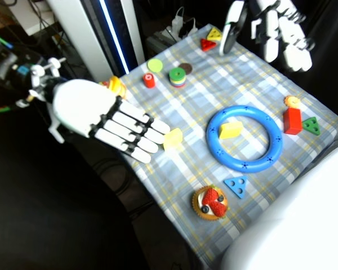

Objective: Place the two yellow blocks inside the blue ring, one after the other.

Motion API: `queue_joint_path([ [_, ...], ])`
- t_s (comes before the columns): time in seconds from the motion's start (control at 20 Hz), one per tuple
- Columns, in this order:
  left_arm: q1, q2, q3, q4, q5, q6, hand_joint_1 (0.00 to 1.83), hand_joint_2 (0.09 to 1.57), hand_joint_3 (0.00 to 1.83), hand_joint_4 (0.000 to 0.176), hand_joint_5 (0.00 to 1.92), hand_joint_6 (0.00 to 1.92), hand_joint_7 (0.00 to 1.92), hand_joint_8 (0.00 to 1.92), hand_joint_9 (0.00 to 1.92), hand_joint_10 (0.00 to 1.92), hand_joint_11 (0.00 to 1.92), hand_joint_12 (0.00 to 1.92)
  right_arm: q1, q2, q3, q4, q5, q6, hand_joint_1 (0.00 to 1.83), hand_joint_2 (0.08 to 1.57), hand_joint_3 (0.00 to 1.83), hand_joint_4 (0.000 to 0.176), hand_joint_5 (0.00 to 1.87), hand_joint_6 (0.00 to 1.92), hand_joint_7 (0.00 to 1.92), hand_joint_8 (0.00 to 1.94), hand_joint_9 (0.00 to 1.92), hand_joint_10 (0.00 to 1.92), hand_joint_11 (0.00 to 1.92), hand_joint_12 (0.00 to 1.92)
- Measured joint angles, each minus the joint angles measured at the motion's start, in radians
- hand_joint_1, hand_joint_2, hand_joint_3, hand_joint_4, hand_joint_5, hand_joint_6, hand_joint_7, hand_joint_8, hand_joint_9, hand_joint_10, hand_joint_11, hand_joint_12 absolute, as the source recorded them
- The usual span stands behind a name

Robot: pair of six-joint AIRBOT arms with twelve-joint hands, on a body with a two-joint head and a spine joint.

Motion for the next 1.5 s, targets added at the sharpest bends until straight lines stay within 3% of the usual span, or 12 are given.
queue_joint_path([
  [0.35,0.041,0.021,-0.008,-0.055,-0.039,-0.002,0.76,1.09,0.02,0.176,0.00,0.00,0.00,0.00,0.00,0.00,0.00,0.00,0.098,-0.109,0.083,0.004,-0.093,0.007,0.55,1.27,0.00,0.005,0.00,0.00,0.00,0.00,0.00,0.00,0.00,0.00],
  [0.45,0.044,0.023,-0.008,-0.055,-0.050,-0.002,0.80,1.11,0.02,0.105,0.02,0.01,0.00,0.00,0.00,0.00,0.00,0.00,0.113,-0.132,0.098,-0.001,-0.124,0.007,0.48,1.28,0.00,0.000,0.00,0.00,0.00,0.00,0.00,0.00,0.00,0.00],
  [0.5,0.044,0.023,-0.008,-0.054,-0.053,-0.002,0.84,1.14,0.03,0.087,0.05,0.02,0.00,0.00,0.00,0.00,0.00,0.00,0.114,-0.141,0.105,0.000,-0.129,0.007,0.49,1.28,0.00,0.000,0.00,0.00,0.00,0.00,0.00,0.00,0.00,0.00],
  [0.85,0.044,0.023,-0.008,-0.058,-0.059,-0.002,0.88,1.12,0.01,0.113,0.02,0.00,0.00,0.00,0.00,0.00,0.00,0.00,0.147,-0.183,0.138,0.002,-0.179,0.008,0.49,1.30,0.00,0.000,0.00,0.00,0.00,0.00,0.00,0.00,0.01,0.01],
  [0.9,0.044,0.024,-0.008,-0.059,-0.058,-0.002,0.87,1.13,0.01,0.095,0.03,0.00,0.00,0.00,0.00,0.00,0.00,0.00,0.157,-0.190,0.146,0.003,-0.192,0.008,0.51,1.29,0.00,0.000,0.00,0.00,0.00,0.00,0.00,0.00,0.05,0.03],
  [1.0,0.048,0.025,-0.008,-0.059,-0.064,-0.002,0.81,1.14,0.01,0.112,0.02,0.00,0.00,0.00,0.00,0.00,0.00,0.00,0.158,-0.193,0.153,0.004,-0.195,0.008,0.56,1.28,0.00,0.000,0.02,0.01,0.07,0.03,0.06,0.02,0.00,0.50],
  [1.1,0.049,0.026,-0.008,-0.064,-0.064,-0.002,0.81,1.14,0.01,0.115,0.02,0.00,0.00,0.00,0.00,0.00,0.00,0.00,0.158,-0.194,0.153,0.003,-0.203,0.008,0.57,1.28,0.00,0.000,0.02,0.01,0.09,0.02,0.07,0.02,0.00,0.61],
  [1.15,0.049,0.027,-0.010,-0.064,-0.066,-0.002,0.80,1.14,0.01,0.123,0.02,0.00,0.00,0.00,0.00,0.00,0.03,0.01,0.158,-0.194,0.153,0.004,-0.205,0.008,0.64,1.29,0.01,0.000,0.14,0.02,0.30,0.05,0.15,0.33,0.00,1.13],
  [1.2,0.051,0.027,-0.015,-0.064,-0.072,-0.003,0.79,1.15,0.01,0.142,0.00,0.00,0.00,0.00,0.00,0.00,0.03,0.02,0.158,-0.193,0.153,0.003,-0.204,0.008,1.05,1.33,0.00,0.000,0.38,1.23,0.69,1.20,0.38,1.20,0.04,1.80],
  [1.25,0.051,0.027,-0.016,-0.063,-0.070,-0.003,0.78,1.15,0.01,0.127,0.02,0.01,0.00,0.00,0.00,0.00,0.05,0.03,0.158,-0.193,0.152,0.003,-0.204,0.008,1.28,1.25,0.00,0.000,0.62,1.23,0.82,1.30,0.64,1.53,0.28,1.89],
  [1.45,0.058,0.029,-0.015,-0.067,-0.072,-0.003,0.84,1.15,0.00,0.117,0.02,0.00,0.00,0.00,0.00,0.00,0.00,0.00,0.157,-0.183,0.151,0.004,-0.209,0.009,1.22,1.22,0.00,0.000,0.73,1.17,0.88,1.41,0.75,1.55,0.49,1.92],
  [1.5,0.059,0.029,-0.015,-0.069,-0.071,-0.002,0.88,1.14,0.00,0.087,0.04,0.01,0.01,0.00,0.01,0.00,0.00,0.00,0.158,-0.179,0.151,0.004,-0.208,0.010,1.22,1.23,0.00,0.000,0.73,1.14,0.84,1.51,0.75,1.67,0.56,1.92],
])
